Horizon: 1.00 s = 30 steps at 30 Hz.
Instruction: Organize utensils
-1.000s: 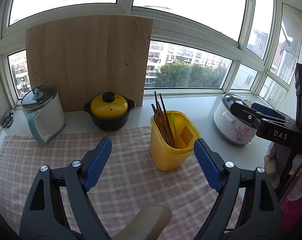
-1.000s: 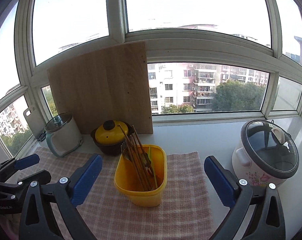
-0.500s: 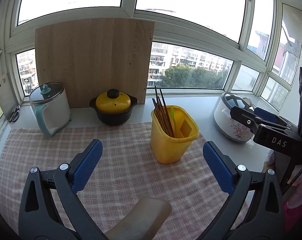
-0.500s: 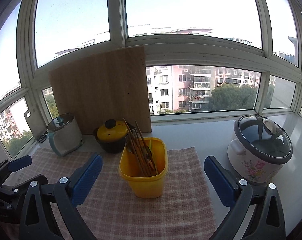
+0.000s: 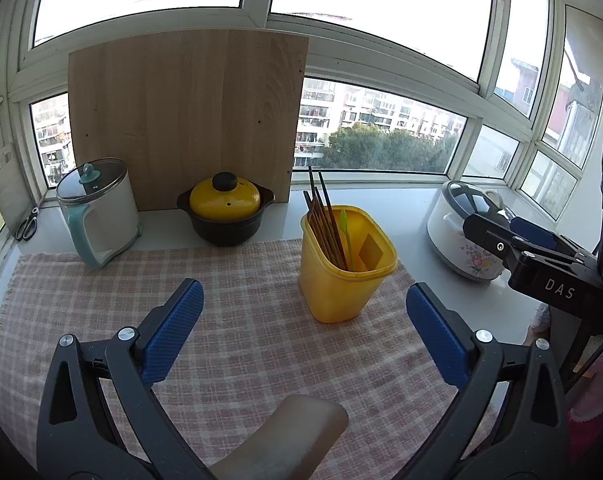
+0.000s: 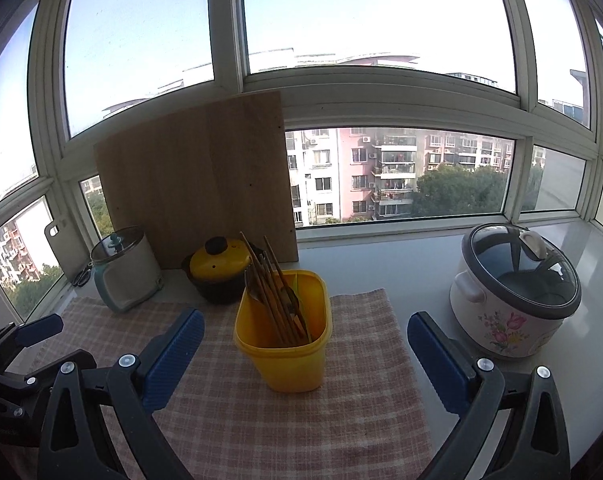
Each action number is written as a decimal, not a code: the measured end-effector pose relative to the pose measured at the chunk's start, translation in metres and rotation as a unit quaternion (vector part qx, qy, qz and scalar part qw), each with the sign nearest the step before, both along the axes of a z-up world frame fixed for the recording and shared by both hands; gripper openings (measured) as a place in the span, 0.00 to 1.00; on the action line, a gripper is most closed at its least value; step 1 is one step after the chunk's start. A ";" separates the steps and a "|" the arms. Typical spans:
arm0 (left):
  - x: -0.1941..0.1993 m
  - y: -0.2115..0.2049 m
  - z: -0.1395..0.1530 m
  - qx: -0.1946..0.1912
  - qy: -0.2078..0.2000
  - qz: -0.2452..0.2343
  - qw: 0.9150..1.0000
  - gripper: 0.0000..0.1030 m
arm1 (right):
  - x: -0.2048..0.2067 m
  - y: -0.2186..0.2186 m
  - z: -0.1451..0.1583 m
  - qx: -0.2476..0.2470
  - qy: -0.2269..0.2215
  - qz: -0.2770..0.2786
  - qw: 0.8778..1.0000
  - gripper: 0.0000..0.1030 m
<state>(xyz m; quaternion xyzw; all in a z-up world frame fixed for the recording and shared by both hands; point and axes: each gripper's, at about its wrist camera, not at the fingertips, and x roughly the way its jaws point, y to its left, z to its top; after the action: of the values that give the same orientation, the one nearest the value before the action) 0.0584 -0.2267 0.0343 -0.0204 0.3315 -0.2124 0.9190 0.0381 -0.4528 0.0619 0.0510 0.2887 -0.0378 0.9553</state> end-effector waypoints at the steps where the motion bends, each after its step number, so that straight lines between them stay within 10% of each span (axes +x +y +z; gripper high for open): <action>1: 0.000 0.000 0.000 0.000 0.000 -0.001 1.000 1.00 | 0.000 0.000 0.000 0.000 0.001 0.000 1.000 1.00; 30: 0.001 0.000 -0.005 0.018 0.002 0.010 1.000 1.00 | 0.002 0.003 -0.006 -0.006 0.005 0.002 1.000 1.00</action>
<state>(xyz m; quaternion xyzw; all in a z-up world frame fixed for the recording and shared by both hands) 0.0598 -0.2264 0.0291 -0.0073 0.3373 -0.1968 0.9205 0.0404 -0.4498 0.0562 0.0444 0.2931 -0.0383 0.9543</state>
